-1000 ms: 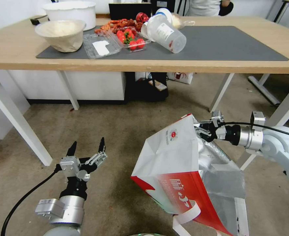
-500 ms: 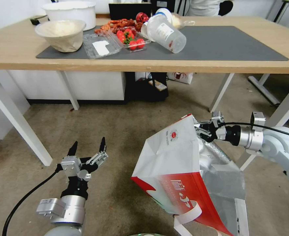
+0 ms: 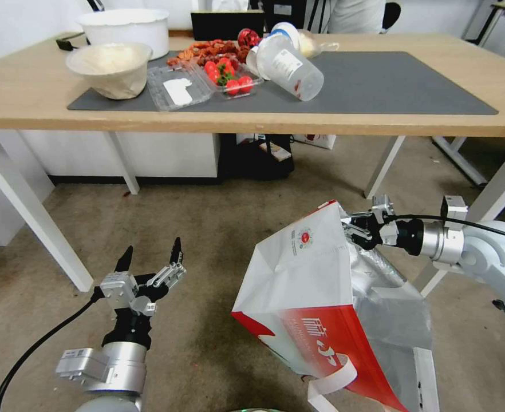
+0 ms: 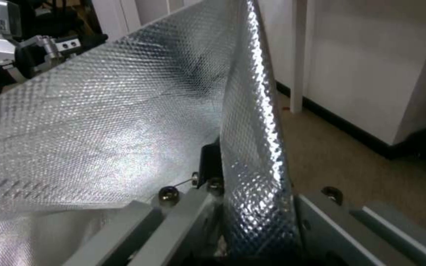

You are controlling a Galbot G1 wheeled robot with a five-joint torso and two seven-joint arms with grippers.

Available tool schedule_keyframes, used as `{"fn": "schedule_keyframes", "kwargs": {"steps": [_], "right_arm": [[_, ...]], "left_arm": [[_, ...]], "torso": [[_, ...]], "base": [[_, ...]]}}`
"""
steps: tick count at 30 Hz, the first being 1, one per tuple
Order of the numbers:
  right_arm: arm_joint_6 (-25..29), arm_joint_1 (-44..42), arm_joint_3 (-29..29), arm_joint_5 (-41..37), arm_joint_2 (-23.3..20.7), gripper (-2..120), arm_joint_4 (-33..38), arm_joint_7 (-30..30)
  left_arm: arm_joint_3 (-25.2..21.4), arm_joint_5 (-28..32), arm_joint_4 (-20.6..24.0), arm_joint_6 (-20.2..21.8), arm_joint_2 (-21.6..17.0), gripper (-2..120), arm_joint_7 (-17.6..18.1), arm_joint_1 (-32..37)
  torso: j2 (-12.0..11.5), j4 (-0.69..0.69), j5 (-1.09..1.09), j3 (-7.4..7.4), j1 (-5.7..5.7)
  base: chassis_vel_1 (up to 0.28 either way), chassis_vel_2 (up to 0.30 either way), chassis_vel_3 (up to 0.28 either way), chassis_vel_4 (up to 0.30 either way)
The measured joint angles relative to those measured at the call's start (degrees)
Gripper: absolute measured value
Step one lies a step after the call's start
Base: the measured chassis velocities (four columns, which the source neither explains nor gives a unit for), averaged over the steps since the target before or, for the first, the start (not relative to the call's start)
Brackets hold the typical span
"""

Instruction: Pick up the food delivery bag from the floor and place it on the table.

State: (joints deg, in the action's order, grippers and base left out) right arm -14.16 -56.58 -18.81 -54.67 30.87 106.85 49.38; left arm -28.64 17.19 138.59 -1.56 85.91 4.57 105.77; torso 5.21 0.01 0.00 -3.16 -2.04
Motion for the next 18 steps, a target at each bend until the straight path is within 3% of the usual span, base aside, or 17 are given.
{"fn": "schedule_keyframes", "kwargs": {"steps": [18], "right_arm": [[0.0, -2.0, -2.3, 0.0, -0.1, 0, 1.1, 0.3]], "left_arm": [[0.0, -0.5, 0.4, -0.1, -0.1, 100, 0.3, 0.3]], "torso": [[4.5, 0.00, 0.00, -3.80, -0.71]], "base": [[0.000, 0.000, 0.000, 0.000]]}}
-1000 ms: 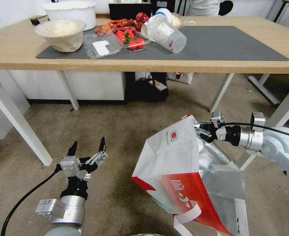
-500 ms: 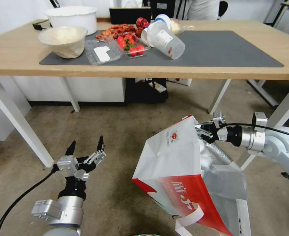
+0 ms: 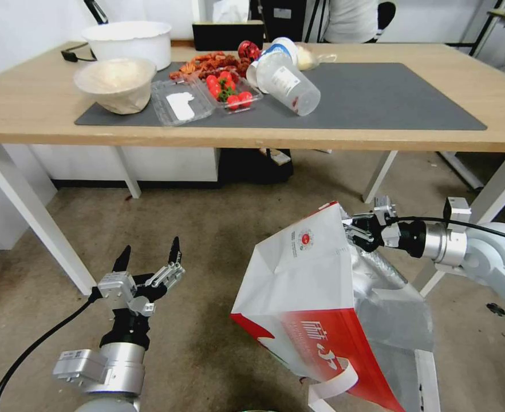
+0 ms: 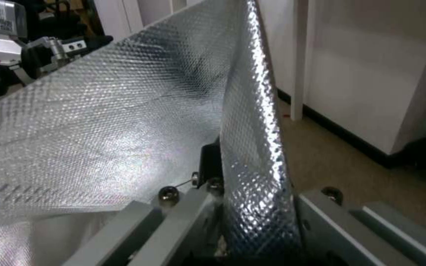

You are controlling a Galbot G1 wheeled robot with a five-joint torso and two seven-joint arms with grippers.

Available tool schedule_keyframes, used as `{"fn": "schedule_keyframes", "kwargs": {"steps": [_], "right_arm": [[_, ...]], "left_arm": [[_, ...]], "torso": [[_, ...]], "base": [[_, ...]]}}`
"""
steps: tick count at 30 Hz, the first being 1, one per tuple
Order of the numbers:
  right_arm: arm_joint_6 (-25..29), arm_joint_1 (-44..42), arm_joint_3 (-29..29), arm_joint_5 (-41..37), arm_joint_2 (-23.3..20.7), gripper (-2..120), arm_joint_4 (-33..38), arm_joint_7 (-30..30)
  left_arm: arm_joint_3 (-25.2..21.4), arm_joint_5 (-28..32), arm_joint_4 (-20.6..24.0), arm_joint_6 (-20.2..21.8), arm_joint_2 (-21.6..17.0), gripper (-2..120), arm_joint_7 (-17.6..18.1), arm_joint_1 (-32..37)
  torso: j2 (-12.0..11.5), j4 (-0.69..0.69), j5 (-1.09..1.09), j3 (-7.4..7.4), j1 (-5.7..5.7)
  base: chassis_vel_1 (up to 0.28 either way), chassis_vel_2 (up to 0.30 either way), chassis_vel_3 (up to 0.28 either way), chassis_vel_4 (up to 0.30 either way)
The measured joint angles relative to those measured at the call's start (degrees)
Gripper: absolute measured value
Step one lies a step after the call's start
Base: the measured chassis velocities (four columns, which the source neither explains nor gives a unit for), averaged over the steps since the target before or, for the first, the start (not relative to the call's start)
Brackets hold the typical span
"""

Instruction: Pick up the food delivery bag from the floor and place it on the table.

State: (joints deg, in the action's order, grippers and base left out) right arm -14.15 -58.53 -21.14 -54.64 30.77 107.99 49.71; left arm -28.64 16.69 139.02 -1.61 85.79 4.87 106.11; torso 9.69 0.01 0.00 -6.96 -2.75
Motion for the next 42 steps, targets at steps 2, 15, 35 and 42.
{"fn": "schedule_keyframes", "kwargs": {"steps": [2, 15, 35, 42], "right_arm": [[0.0, 0.0, 0.0, 0.0, 0.0, 0, 0.0, 0.0], [0.0, 0.1, -0.2, -0.2, -0.1, 0, -0.1, 0.2], [-0.1, 0.6, 0.4, -0.1, -0.3, 0, -0.6, 0.5], [-0.1, 1.0, 1.0, -0.1, -0.3, 0, -0.6, 0.7]], "left_arm": [[0.0, 0.0, 0.0, 0.0, 0.0, 100, 0.0, 0.0], [0.1, -0.3, 0.1, 0.2, 0.0, 100, 0.0, 0.0], [0.1, -0.3, -0.1, 0.9, -0.2, 100, 0.4, -0.4], [0.2, -0.3, -0.1, 1.0, -0.2, 100, 0.4, -0.2]], "torso": [[0.0, 0.00, 0.00, 0.00, 0.00], [3.3, 0.00, -0.01, -2.59, -0.77], [8.3, 0.00, -0.01, -6.15, -2.16], [9.8, -0.01, 0.00, -7.13, -2.65]], "base": [[0.000, 0.000, 0.000, 0.000], [0.000, 0.000, 0.000, 0.000], [0.000, 0.000, 0.000, 0.000], [0.000, 0.000, 0.000, 0.000]]}}
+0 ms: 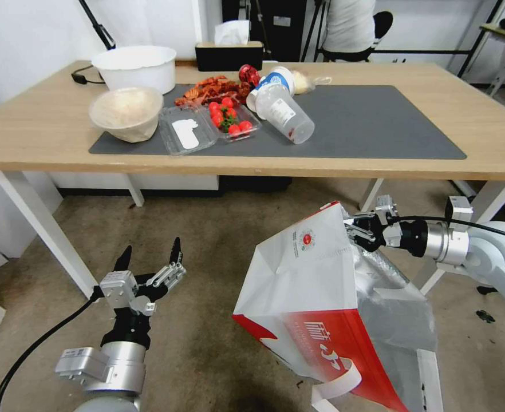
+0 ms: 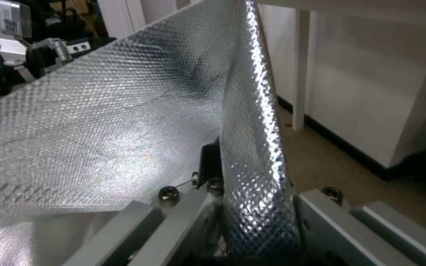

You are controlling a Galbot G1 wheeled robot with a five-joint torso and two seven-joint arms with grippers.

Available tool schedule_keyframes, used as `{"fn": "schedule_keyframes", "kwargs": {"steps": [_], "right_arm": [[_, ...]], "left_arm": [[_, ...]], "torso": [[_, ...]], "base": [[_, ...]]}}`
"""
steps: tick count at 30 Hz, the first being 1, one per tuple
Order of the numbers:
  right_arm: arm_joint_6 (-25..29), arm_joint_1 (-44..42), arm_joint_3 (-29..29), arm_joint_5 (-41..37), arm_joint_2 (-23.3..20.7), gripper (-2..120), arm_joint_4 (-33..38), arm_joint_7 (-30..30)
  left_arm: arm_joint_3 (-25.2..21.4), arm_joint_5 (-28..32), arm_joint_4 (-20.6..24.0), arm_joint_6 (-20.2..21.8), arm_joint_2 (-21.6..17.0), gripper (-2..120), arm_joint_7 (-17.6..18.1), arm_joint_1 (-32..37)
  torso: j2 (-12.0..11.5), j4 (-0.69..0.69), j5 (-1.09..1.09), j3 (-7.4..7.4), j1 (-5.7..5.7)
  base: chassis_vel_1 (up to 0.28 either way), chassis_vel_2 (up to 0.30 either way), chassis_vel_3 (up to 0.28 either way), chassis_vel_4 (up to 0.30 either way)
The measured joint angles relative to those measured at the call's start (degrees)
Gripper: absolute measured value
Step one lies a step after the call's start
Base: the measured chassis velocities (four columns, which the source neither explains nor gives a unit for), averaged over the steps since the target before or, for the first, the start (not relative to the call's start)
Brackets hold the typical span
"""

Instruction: Pick up the food delivery bag from the floor and place it on the table.

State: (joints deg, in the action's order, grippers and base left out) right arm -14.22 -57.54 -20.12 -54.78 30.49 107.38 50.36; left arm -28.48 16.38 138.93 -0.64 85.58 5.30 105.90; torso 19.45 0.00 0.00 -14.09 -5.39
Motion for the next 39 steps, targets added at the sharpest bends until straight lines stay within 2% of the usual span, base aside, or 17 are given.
{"fn": "schedule_keyframes", "kwargs": {"steps": [10, 25, 31, 39], "right_arm": [[0.0, 0.3, 0.2, -0.1, -0.2, 0, 0.1, 0.2], [-0.1, -0.1, -0.4, -0.2, -0.6, 0, 0.8, 0.6], [-0.1, -0.3, -0.6, -0.3, -0.7, 0, 0.8, 0.7], [-0.2, -0.4, -0.7, -0.6, -0.8, 0, 1.1, 0.8]], "left_arm": [[0.0, -0.1, 0.2, 0.1, 0.0, 100, 0.0, 0.1], [0.0, -0.1, 0.5, 0.3, -0.3, 100, 0.0, 0.1], [0.0, -0.1, 0.5, 0.3, -0.3, 100, 0.0, 0.1], [0.0, -0.2, 0.8, 0.4, -0.2, 100, -0.1, 0.3]], "torso": [[2.7, 0.01, 0.00, -1.89, -0.84], [6.2, 0.00, 0.00, -4.15, -2.03], [6.9, 0.01, 0.00, -4.61, -2.29], [9.3, 0.01, 0.00, -6.15, -3.14]], "base": [[0.000, 0.000, 0.000, 0.000], [0.000, 0.000, 0.000, 0.000], [0.000, 0.000, 0.000, 0.000], [0.000, 0.000, 0.000, 0.000]]}}
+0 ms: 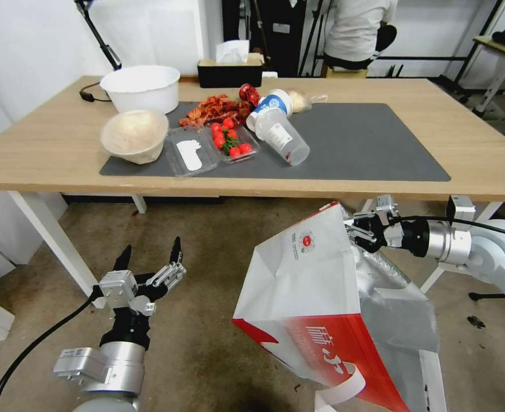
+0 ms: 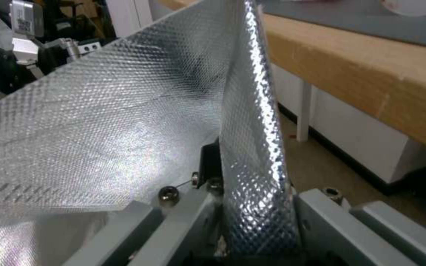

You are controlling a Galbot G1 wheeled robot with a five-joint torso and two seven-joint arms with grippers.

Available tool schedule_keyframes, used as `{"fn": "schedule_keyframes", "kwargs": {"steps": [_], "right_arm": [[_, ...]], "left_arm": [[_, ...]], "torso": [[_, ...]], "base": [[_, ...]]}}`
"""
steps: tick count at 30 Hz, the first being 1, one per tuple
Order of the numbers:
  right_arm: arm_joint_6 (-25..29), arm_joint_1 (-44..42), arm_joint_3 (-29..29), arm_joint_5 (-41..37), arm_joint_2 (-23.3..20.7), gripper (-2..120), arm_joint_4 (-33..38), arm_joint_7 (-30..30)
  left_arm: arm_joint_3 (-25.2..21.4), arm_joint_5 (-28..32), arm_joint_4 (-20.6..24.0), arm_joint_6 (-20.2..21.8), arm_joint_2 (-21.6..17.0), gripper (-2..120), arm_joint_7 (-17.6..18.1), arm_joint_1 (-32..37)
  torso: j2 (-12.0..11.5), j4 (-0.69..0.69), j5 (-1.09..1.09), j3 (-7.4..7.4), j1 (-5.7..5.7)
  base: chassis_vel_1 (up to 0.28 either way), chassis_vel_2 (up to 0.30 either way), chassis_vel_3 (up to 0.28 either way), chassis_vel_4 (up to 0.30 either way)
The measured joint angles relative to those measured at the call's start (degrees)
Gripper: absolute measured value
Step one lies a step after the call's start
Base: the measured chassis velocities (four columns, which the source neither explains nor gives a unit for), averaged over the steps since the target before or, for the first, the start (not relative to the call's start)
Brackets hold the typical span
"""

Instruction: Pick up the food delivery bag from the floor and place it on the table.

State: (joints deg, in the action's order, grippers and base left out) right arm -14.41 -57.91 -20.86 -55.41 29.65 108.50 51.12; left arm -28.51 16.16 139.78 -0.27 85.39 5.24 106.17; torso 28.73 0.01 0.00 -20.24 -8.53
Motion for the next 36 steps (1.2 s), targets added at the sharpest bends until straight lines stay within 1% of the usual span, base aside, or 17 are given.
{"fn": "schedule_keyframes", "kwargs": {"steps": [10, 13, 22, 25, 36], "right_arm": [[0.0, -0.5, -0.9, -0.3, -0.3, 0, 0.3, 0.4], [0.0, -0.8, -1.2, -0.5, -0.4, 0, 0.4, 0.6], [-0.2, -0.9, -1.2, -0.8, -0.4, 0, 0.6, 1.0], [-0.2, -1.0, -1.3, -1.0, -0.4, 0, 0.9, 1.2], [-0.4, -1.5, -1.7, -1.1, -0.4, 0, 1.1, 2.2]], "left_arm": [[0.1, -0.1, 0.1, 0.0, 0.0, 100, 0.0, 0.0], [0.1, -0.1, 0.1, 0.1, 0.1, 100, 0.0, 0.0], [0.1, -0.1, 0.1, 0.2, -0.1, 100, -0.1, 0.0], [0.2, -0.1, 0.1, 0.2, -0.1, 100, -0.2, 0.0], [0.3, -0.1, 0.2, 0.3, -0.1, 100, -0.2, -0.1]], "torso": [[2.2, 0.00, 0.00, -1.35, -0.84], [3.2, 0.00, 0.00, -1.96, -1.28], [5.0, 0.00, 0.00, -3.10, -1.93], [6.0, 0.00, 0.00, -3.72, -2.29], [8.5, 0.00, 0.00, -5.20, -3.32]], "base": [[0.000, 0.000, 0.000, 0.000], [0.000, 0.000, 0.000, 0.000], [0.000, 0.000, 0.000, 0.000], [0.000, 0.000, 0.000, 0.000], [0.000, 0.000, 0.000, 0.000]]}}
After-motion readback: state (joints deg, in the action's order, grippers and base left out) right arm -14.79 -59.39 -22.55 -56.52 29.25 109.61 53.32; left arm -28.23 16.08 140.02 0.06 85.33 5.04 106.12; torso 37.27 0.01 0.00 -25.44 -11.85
